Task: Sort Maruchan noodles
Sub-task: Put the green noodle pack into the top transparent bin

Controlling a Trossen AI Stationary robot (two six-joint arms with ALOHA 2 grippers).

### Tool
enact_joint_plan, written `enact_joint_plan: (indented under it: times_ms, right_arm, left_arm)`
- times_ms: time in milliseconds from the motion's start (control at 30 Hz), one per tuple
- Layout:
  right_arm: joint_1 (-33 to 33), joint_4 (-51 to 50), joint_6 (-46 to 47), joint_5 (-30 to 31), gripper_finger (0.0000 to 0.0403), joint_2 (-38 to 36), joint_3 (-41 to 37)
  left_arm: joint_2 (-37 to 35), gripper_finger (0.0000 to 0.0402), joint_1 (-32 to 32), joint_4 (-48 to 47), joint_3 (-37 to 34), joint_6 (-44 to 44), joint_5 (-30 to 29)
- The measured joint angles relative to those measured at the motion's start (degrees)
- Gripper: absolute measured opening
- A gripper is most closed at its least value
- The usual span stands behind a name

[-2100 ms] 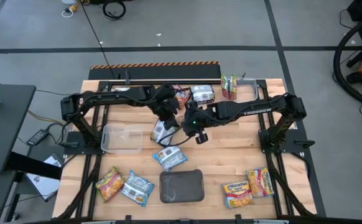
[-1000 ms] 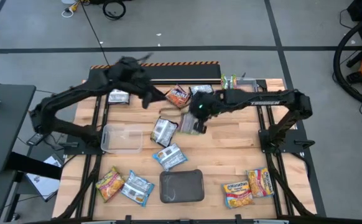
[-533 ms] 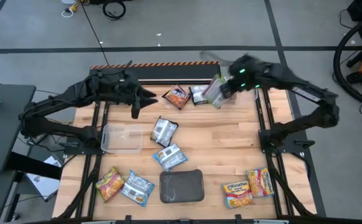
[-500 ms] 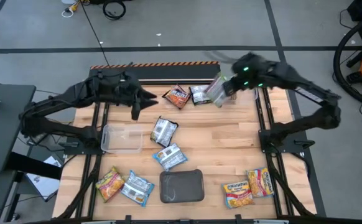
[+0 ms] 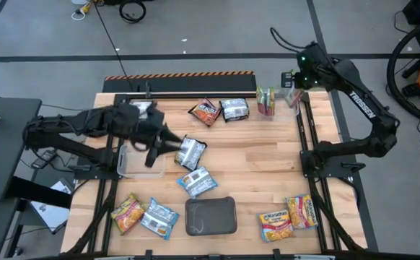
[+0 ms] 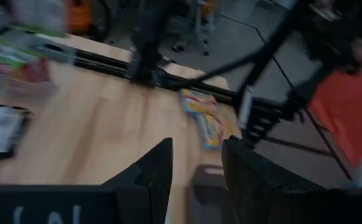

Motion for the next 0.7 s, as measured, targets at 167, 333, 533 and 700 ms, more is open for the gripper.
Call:
enact_joint_plan:
  times_ms: [167, 333, 533, 700]
  right_arm:
    - [2.80, -0.38, 2.32, 5.39, 0.0002, 1.14, -1.40]
    - [3.54, 1.07, 6.67, 10.41, 0.0002, 1.93, -6.06]
    - [3.80, 7.25, 9.67, 9.94, 0.0002, 1.93, -13.21]
    - [3.94, 17.30, 11.64, 8.07, 0.0003, 1.94, -20.27]
  left_arm:
    - [0.00, 0.0144, -6.67, -3.65, 0.00, -3.05, -1.29]
    - [-1.39, 0.0144, -13.90, -4.29, -0.04, -6.15, -1.62]
    - [-1.78, 0.0144, -21.52, -4.52, -0.04, -6.52, -5.21]
    - [-1.82, 0.0144, -24.86, -4.54, -0.04, -7.72, -9.27]
